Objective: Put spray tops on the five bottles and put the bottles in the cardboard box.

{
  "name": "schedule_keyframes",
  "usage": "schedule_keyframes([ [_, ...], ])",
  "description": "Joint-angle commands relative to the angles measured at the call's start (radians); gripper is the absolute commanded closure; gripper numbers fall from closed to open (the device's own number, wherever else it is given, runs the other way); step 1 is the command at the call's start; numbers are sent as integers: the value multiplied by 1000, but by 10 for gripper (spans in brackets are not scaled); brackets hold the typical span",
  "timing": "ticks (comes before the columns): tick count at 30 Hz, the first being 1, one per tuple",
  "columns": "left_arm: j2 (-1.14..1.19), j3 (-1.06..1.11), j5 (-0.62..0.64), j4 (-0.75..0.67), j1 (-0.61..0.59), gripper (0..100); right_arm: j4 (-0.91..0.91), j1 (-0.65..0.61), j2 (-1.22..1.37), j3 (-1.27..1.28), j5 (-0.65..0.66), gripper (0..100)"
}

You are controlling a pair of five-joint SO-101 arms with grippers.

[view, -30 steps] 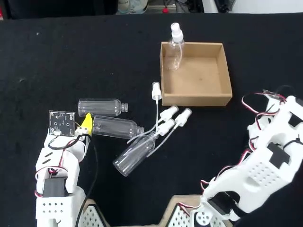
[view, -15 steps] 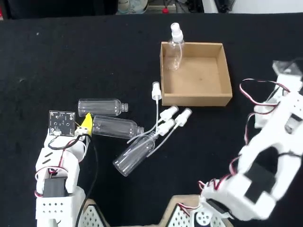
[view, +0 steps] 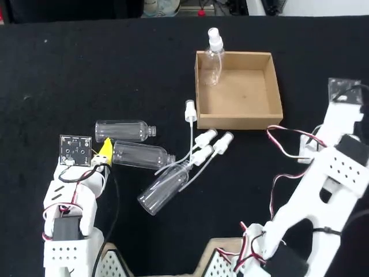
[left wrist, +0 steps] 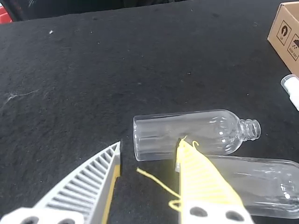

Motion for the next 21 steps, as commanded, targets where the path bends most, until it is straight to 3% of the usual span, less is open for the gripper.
schedule_keyframes([
  [1, -8, 21, -6, 9, 10, 812, 164, 28, -47, -139, 66, 783],
  [11, -8, 21, -8, 9, 10, 812, 115, 63, -47, -116, 89, 769],
  [18, -8, 21, -8, 9, 10, 812, -353, 3, -56, 269, -6, 770],
  [21, -8, 21, -8, 9, 5, 812, -405, -57, -53, 355, -89, 770],
])
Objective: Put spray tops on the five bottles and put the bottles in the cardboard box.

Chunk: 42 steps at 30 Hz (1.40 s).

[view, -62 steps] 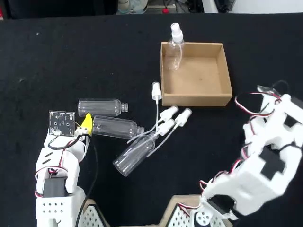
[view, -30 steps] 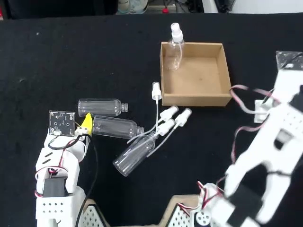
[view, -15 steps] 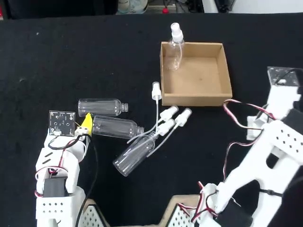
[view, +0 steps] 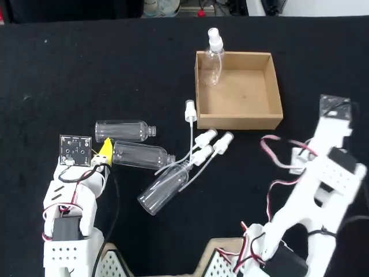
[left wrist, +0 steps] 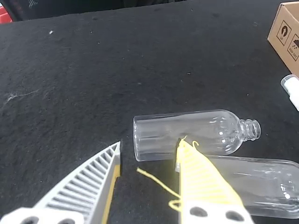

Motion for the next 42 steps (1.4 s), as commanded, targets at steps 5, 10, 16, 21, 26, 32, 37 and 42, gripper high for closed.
schedule_keyframes([
  [5, -8, 21, -5, 2, -70, 812, -61, -195, -48, 87, -236, 768],
  [10, -8, 21, -3, 0, -74, 812, -226, -242, -48, 191, -278, 769],
  [16, -8, 21, -3, 9, -127, 812, -244, -244, -50, 236, -278, 766],
  [21, -8, 21, 2, 135, -292, 810, -244, -244, -50, 237, -279, 769],
  [26, -8, 21, -3, 402, -386, 810, -244, -244, -48, 242, -278, 769],
  [32, -8, 21, -2, 568, -395, 812, -241, -244, -48, 243, -278, 786],
  [37, -8, 21, -2, 575, -397, 812, -245, -244, -48, 245, -278, 943],
  [42, -8, 21, 2, 575, -395, 812, -293, -244, -48, 277, -278, 980],
])
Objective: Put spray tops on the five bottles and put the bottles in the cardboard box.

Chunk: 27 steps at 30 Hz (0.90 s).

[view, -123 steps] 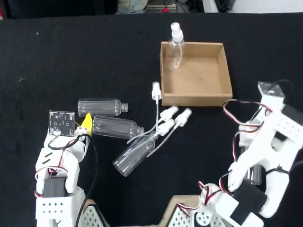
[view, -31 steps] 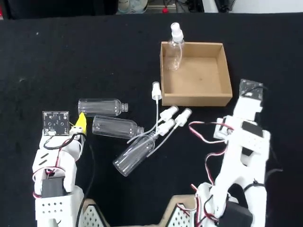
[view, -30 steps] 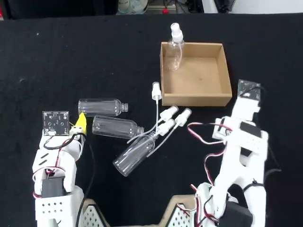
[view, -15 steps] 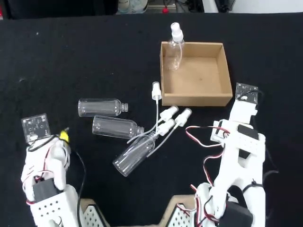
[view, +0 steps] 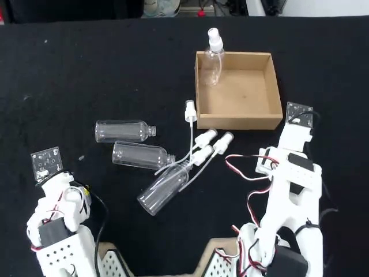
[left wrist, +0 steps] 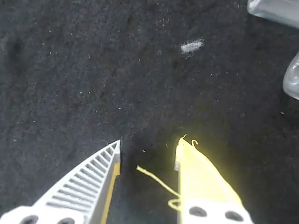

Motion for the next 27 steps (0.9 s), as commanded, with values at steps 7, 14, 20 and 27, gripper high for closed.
schedule_keyframes([
  [7, -8, 21, -2, 6, -8, 812, -147, -15, -50, 110, -3, 977],
  [14, -8, 21, -2, 6, -8, 812, -192, -15, -76, 131, -9, 988],
  [20, -8, 21, -2, 6, -7, 812, -367, -57, -254, 341, -9, 988],
  [27, -8, 21, -2, 6, -7, 812, -480, -58, -579, 584, -3, 987],
])
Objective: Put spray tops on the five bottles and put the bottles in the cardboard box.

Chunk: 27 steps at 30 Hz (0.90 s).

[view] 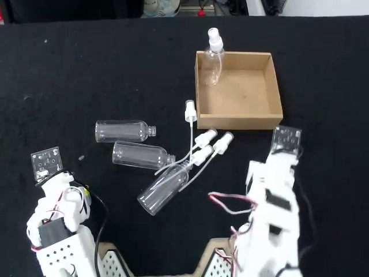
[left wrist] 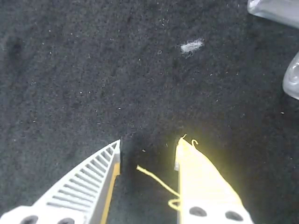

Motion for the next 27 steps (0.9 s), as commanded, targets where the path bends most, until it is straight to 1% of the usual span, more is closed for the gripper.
schedule_keyframes([
  [1, -8, 21, -3, 6, -7, 812, 28, -14, -183, 38, -3, 987],
  [8, -8, 21, -3, 6, -5, 812, 381, -5, -429, 51, -3, 987],
  [21, -8, 21, -3, 6, -5, 812, 927, -8, -788, 51, -3, 987],
  [22, -8, 21, -3, 6, -5, 812, 961, -8, -816, 50, -3, 987],
  [27, -8, 21, -3, 8, -5, 812, 1008, -6, -912, 44, -5, 987],
])
